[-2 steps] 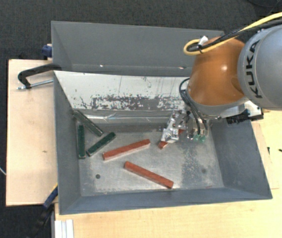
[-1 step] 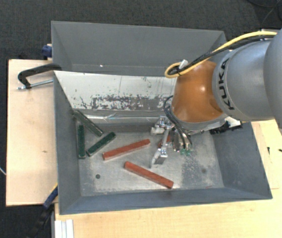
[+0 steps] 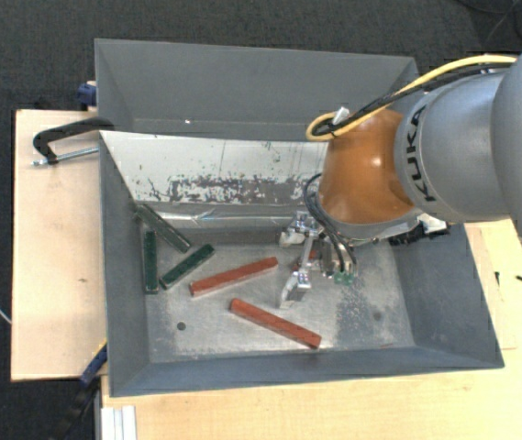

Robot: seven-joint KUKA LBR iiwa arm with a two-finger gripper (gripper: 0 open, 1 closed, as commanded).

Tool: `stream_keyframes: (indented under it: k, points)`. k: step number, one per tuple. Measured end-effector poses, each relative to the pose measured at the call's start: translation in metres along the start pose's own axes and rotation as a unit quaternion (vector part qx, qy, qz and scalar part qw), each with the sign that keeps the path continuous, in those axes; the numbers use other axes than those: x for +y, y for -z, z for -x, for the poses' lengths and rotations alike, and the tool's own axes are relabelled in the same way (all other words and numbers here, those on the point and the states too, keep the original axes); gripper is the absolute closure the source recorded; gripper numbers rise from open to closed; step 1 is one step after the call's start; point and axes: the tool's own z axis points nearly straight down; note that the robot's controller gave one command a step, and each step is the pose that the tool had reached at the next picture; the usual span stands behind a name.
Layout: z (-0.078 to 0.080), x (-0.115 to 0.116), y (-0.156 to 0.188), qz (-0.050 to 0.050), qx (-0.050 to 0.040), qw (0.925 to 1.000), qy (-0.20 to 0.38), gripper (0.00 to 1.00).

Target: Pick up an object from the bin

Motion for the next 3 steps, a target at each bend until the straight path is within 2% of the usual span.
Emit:
stream_keyframes:
  k: [1,2,3]
  points:
    - [0.038,0.057,-0.014,-0.002,0.0014,0.9981,0.061,1.0]
    - [0.038,0.057,-0.014,-0.001,0.0009,0.9981,0.061,1.0]
    - [0.029,0.058,0.12,0.0,-0.0029,0.9974,0.072,1.0]
